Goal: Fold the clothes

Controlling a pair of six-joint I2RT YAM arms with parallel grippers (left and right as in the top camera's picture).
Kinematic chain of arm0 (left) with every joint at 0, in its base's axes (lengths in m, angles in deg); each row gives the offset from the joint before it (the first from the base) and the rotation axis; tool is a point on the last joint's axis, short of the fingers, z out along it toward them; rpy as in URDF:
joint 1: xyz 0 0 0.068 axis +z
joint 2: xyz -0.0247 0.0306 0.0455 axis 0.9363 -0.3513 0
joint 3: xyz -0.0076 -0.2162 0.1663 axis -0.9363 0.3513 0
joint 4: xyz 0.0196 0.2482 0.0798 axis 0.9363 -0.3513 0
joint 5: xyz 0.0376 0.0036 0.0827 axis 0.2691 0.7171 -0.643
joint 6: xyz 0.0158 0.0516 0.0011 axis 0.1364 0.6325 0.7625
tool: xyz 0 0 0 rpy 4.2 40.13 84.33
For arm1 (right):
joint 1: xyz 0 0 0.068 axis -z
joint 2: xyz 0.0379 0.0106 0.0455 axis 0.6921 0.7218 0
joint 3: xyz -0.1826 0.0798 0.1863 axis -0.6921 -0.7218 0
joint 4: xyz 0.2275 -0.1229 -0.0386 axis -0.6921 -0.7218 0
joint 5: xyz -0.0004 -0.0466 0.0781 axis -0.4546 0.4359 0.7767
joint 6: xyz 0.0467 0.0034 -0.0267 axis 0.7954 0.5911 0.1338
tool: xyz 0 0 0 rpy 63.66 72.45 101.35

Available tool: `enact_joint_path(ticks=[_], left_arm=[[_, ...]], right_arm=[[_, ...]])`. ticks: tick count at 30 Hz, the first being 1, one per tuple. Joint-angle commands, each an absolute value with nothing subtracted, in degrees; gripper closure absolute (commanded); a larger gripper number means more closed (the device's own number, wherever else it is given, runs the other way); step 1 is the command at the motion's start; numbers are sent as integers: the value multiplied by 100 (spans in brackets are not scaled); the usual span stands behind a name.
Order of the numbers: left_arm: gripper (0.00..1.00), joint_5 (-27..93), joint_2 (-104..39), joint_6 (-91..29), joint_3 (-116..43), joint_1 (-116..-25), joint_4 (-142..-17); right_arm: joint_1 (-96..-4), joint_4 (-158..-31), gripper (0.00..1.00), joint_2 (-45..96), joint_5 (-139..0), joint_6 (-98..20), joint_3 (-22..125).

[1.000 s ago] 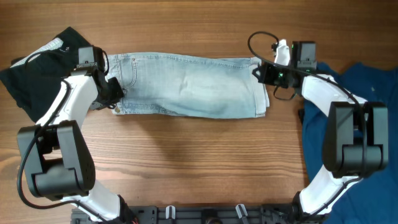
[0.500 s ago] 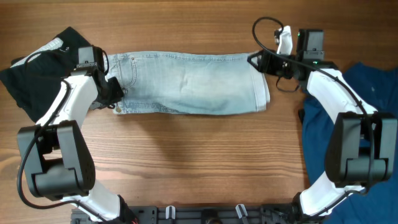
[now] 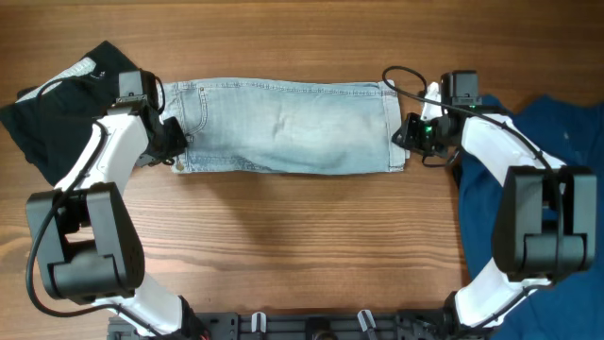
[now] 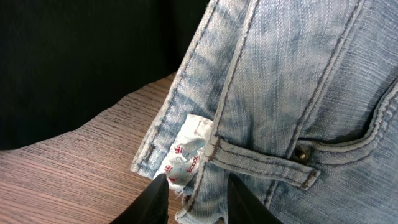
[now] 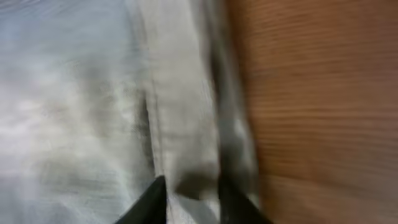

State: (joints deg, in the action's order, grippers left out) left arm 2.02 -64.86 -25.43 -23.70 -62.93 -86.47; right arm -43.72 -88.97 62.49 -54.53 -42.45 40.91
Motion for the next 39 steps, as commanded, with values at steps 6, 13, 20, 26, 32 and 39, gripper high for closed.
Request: enact_joint_path(ticks=[6,13,20,26,32,39], left_arm=[[69,150,-6556,-2512,-2433,-6256,-8695],[69,276,-6556,-2510,-2433,-6256,-8695],[69,300,-6556,-2510,-2433,-6256,-8714],[68,298,-6556,-2510,-2433,-6256,-8714],[68,300,-6556,-2510,-2433,-6256,-8717],[68,298,-6556,-2510,-2433,-6256,-8717]], right_arm=[[-4313,-8156,54,6354,-4044,-5189,4111],[-4320,-8315,51,6369,-5482,-3908,4109],[-4317,-8451,66,6802,-5480,-3924,4109],[-4317,-8191,63,6977,-4555,-4617,4109],[-4317,-7644,89,6975,-3840,-4831,4111],[-4317,-8287,96,6175,-3947,-4741,4360]])
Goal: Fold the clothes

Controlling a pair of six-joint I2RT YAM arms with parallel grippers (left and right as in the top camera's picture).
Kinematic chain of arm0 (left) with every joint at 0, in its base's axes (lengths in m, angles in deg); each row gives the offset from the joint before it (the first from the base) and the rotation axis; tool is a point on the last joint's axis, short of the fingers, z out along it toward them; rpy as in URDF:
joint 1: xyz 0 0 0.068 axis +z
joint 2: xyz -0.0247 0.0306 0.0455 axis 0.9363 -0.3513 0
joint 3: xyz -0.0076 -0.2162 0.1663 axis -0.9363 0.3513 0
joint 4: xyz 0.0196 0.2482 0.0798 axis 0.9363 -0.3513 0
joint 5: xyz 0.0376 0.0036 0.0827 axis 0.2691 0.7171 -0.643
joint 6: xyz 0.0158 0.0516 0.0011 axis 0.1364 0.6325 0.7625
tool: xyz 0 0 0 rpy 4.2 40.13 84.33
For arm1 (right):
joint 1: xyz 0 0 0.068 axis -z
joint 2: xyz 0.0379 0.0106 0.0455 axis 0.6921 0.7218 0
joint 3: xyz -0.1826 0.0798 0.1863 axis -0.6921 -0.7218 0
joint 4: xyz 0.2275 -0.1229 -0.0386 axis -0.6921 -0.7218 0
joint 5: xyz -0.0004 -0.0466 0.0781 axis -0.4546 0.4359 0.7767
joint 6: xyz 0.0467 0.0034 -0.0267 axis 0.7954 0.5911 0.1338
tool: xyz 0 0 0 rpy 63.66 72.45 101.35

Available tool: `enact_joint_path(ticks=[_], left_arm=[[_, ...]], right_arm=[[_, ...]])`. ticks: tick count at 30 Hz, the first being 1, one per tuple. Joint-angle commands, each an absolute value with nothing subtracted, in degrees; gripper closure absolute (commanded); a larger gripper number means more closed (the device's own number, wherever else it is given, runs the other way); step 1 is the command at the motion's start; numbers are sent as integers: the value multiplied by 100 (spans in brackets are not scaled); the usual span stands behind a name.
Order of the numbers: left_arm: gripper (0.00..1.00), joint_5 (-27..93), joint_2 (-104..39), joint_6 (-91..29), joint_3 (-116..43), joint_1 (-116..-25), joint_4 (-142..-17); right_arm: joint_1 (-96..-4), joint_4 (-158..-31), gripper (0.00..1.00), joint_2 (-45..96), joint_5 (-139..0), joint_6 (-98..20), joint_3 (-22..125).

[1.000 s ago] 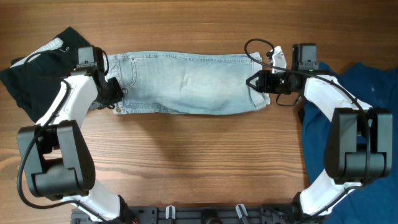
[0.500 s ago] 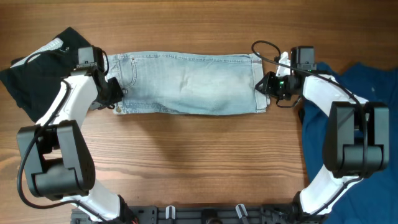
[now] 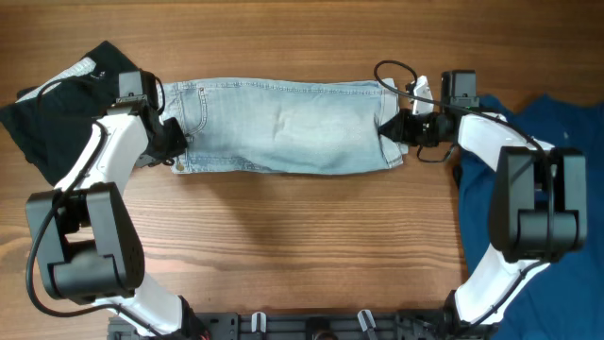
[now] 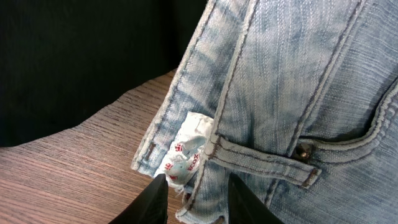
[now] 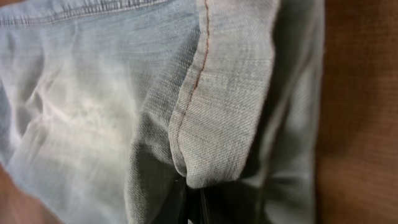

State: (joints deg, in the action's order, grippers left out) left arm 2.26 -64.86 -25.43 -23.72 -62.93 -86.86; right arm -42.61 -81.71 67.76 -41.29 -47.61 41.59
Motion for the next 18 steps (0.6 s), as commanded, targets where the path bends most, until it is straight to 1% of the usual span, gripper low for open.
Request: enact_joint_path(ticks=[1,6,9,12,13,14,15,18], left_arm=[[68,298,-6554,-2510,-2433,-6256,-8714],[68,300,-6556,-2510,-2433,-6256,-8693],[69,300,-6556,-2512,-2433,-6256,-8695],[69,300,-6556,-2512,-2433,-6256,-8695],[69,303,-6556,-2512,-2433,-6256,-8695],[69,300,-6556,-2512,-2433,-6256,-8695],[69,303,-6556,-2512,-2433,-6256,-8695],[69,303,-6556,-2512,-2433,-6256,-8697]], right_arm=[[-4317,-8276,96,5925,-3919,-4746,4364],[-4317,-7800,96,5099,-3908,-4811,4364],[-4320,-7522,96,5123,-4122,-4805,4364],[-4317,-7703,96,5353,-4671,-4805,4362],[-4317,-7797,74,5466,-4887,-4807,4362],[-4317,-7907,46,5611,-5077,-4805,4362],[-4317,-8031,34,5731,-5119,-4820,4362],[-4317,-8254,32,5973,-5215,-4807,4362]])
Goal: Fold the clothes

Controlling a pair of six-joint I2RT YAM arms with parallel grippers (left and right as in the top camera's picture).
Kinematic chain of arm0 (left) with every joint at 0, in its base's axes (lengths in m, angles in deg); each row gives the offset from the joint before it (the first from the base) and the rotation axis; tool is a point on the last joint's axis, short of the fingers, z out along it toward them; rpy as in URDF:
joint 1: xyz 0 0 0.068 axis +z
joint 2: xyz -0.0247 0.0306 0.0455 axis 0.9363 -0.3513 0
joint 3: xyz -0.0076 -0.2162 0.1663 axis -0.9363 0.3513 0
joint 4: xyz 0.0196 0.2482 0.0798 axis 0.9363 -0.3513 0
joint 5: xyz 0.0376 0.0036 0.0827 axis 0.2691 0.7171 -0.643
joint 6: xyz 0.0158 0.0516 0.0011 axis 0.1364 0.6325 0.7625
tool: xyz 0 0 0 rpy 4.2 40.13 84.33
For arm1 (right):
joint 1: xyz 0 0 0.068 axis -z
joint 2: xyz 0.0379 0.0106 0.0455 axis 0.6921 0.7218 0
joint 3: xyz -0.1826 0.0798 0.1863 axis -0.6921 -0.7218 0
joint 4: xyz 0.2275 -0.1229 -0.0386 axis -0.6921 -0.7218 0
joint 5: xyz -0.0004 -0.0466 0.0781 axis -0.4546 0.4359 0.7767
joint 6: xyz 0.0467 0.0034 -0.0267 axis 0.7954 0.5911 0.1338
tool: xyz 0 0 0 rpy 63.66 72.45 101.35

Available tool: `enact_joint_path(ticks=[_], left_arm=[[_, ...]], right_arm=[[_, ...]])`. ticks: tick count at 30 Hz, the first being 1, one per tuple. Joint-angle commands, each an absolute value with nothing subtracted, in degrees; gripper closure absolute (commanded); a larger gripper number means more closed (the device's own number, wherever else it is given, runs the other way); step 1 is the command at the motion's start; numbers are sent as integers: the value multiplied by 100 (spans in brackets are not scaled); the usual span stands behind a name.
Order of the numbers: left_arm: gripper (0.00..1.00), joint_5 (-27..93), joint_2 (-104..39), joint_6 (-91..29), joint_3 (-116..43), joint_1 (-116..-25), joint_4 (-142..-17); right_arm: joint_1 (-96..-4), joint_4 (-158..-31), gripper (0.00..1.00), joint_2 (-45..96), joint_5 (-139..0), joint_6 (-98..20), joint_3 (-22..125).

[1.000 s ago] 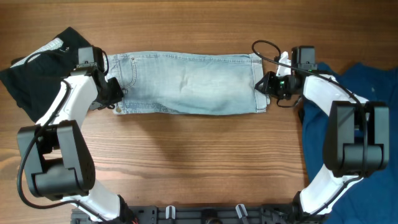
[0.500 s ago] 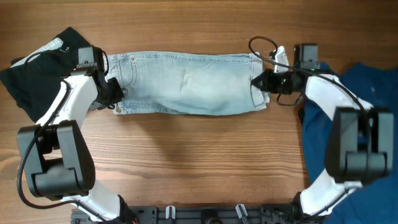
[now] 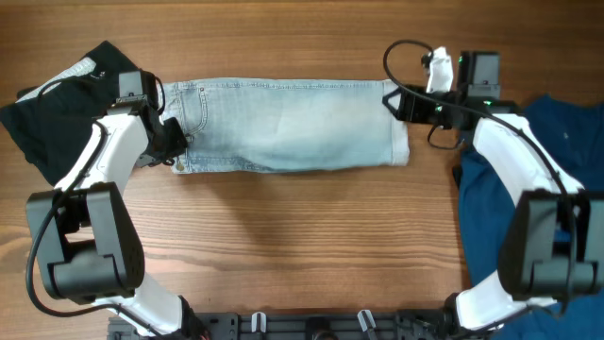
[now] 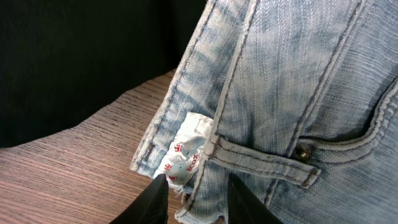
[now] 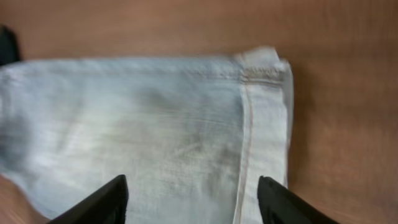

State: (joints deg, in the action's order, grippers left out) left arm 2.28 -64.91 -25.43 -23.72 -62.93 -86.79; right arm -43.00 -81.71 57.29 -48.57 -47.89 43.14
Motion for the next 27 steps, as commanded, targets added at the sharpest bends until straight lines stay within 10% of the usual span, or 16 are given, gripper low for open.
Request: enact_joint_path(ticks=[1,17,27], left_arm=[[69,303,-6556,-2512,-2433,-6256,-8695],[68,440,-6556,-2512,-2433,-6256,-8693],[65,495,-6556,-2512,-2433,-6256,-8671]], right_arm=[[-4317,-8269,32,5998,-5313,-4798,4362],[-4265,-6042,48,7458,-4966,-3891,4358],[-4256,-5498,93,7381,-4162,-3858,4421]])
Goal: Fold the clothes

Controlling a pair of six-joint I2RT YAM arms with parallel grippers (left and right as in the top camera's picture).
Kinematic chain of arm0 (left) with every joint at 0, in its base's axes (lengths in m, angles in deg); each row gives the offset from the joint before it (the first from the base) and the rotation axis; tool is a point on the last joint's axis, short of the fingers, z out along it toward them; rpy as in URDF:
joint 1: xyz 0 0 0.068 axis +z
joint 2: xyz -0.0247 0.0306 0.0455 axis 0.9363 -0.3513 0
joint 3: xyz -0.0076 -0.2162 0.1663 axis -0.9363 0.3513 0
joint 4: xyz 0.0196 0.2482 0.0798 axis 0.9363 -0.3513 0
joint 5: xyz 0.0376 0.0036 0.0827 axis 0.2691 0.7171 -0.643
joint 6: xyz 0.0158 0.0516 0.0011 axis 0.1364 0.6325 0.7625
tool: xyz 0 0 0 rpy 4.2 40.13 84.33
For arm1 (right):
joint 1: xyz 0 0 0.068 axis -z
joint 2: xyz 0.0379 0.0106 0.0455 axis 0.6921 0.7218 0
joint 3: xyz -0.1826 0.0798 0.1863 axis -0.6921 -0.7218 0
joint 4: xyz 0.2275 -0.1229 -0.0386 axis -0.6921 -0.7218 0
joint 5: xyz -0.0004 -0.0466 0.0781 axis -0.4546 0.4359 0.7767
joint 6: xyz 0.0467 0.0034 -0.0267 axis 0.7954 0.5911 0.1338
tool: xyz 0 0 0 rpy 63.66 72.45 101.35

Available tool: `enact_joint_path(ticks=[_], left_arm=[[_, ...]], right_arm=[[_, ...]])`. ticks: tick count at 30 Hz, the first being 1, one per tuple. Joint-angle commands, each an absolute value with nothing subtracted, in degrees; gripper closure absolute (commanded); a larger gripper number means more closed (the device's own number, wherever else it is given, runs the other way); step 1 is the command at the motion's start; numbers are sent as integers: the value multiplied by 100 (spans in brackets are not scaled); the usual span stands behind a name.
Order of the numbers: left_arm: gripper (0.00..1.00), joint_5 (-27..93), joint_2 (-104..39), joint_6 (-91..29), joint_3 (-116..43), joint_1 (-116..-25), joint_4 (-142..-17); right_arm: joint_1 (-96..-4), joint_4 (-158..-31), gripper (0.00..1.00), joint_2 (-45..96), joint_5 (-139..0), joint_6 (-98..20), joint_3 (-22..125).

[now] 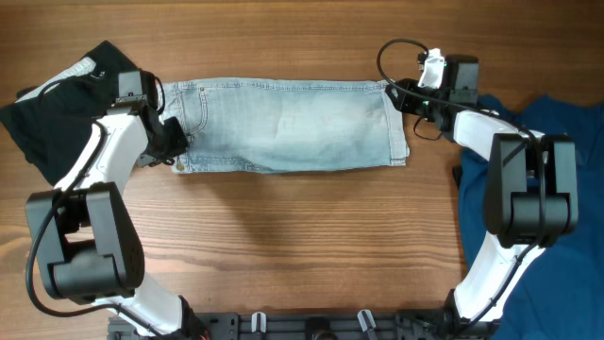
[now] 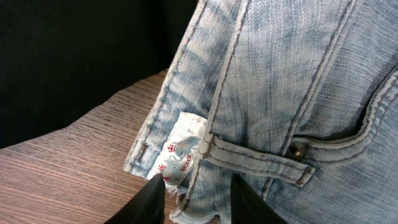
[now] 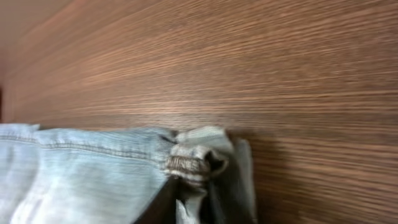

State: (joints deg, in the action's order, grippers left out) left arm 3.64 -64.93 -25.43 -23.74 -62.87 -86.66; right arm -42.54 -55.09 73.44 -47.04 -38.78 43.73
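Observation:
Light blue jeans [image 1: 283, 127], folded lengthwise, lie flat across the far half of the table, waistband to the left and leg hems to the right. My left gripper [image 1: 176, 144] is shut on the near corner of the waistband [image 2: 205, 186], next to a white label [image 2: 177, 158]. My right gripper [image 1: 396, 94] is at the far right corner of the jeans. In the right wrist view the gripper [image 3: 189, 199] is shut on the bunched hem corner [image 3: 196, 158].
A black garment [image 1: 57, 104] lies at the far left, touching the waistband end. A blue garment [image 1: 538, 161] is piled at the right edge under the right arm. Bare wooden table [image 1: 302, 246] stretches in front of the jeans.
My right gripper was open above the far right end of the jeans. Now it is low at the far hem corner and shut on it. The left gripper and jeans stay put.
The left gripper held the waistband corner throughout. My right gripper was first at the middle of the hem, then shut on a fold of it pulled slightly inward. Then it was open above the flattened hem, and now it holds the far corner.

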Motion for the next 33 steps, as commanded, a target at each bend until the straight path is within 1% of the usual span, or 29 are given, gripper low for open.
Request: enact_joint_path(ticks=[1,8,11,12,13,14,15,17,18,21,23,26,30,33], left_arm=[[65,495,-6556,-2512,-2433,-6256,-8673],[64,495,-6556,-2512,-2433,-6256,-8634],[64,495,-6556,-2512,-2433,-6256,-8583],[64,495,-6556,-2512,-2433,-6256,-8583],[63,495,-6556,-2512,-2433,-6256,-8583],[63,495,-6556,-2512,-2433,-6256,-8585],[59,495,-6556,-2512,-2433,-6256,-8585],[50,495,-6556,-2512,-2433,-6256,-8585],[46,495,-6556,-2512,-2433,-6256,-8588],[42,495,-6556,-2512,-2433,-6256,-8668],[41,495,-6556,-2512,-2433,-6256,-8752],[40,495,-6554,-2508,-2433,-6256,-8911],[39,488,-6480,-2357,-2457,-6254,-9195],[37,488,-6244,-2359,-2464,-6234,-9453]], right_arm=[[-4250,-5537,96,7294,-4162,-3854,4421],[-4237,-5603,96,6218,-4081,-3876,4421],[-4237,-5664,96,6157,-4339,-3882,4419],[-4239,-5765,93,6179,-4507,-3882,4412],[-4239,-5953,85,6183,-4813,-3887,4399],[-4239,-6086,62,6183,-4981,-3919,4399],[-4237,-6245,26,6183,-5235,-3935,4399],[-4232,-6420,24,6183,-5355,-4075,4399],[-4230,-6492,22,6183,-5359,-4079,4399],[-4184,-7168,15,6183,-5357,-4081,4399],[-4114,-7675,14,6183,-5353,-4175,4399],[-3957,-7990,14,6170,-5294,-4225,4401],[-3572,-8471,14,6074,-4531,-4206,4401],[-3450,-9253,18,6074,-4420,-4398,4399]])
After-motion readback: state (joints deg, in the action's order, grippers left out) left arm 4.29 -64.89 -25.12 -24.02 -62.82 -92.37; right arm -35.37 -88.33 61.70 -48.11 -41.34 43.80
